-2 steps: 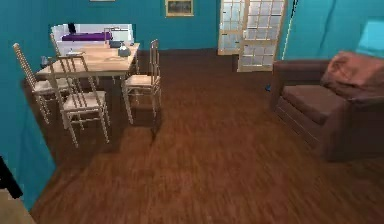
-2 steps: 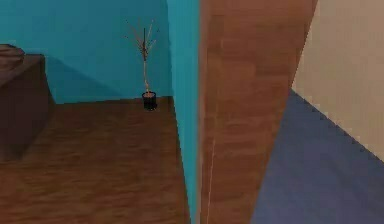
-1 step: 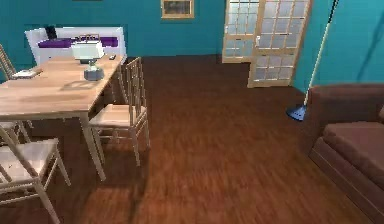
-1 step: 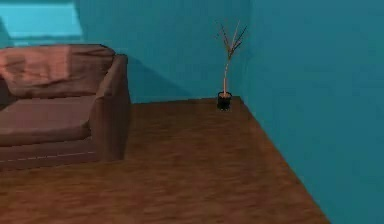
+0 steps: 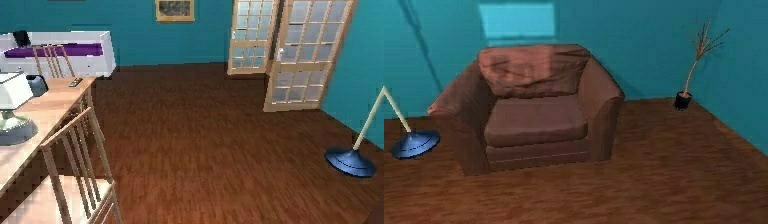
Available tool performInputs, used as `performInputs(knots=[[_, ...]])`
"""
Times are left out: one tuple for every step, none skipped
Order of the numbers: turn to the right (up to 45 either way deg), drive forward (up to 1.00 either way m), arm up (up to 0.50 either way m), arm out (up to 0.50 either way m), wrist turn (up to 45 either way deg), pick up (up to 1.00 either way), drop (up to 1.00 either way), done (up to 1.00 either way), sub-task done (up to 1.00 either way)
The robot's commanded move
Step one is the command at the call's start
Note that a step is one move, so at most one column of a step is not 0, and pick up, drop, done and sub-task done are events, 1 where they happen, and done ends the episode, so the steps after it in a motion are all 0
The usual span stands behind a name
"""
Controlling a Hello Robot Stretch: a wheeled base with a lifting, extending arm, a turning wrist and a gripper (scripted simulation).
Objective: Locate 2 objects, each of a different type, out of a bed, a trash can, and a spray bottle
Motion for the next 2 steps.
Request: performInputs(knots=[[6.0, 0.00, 0.00, 0.00, 0.0, 0.00, 0.00, 0.00, 0.00], [0.0, 0.50, 0.00, 0.00, 0.0, 0.00, 0.00, 0.00, 0.00]])
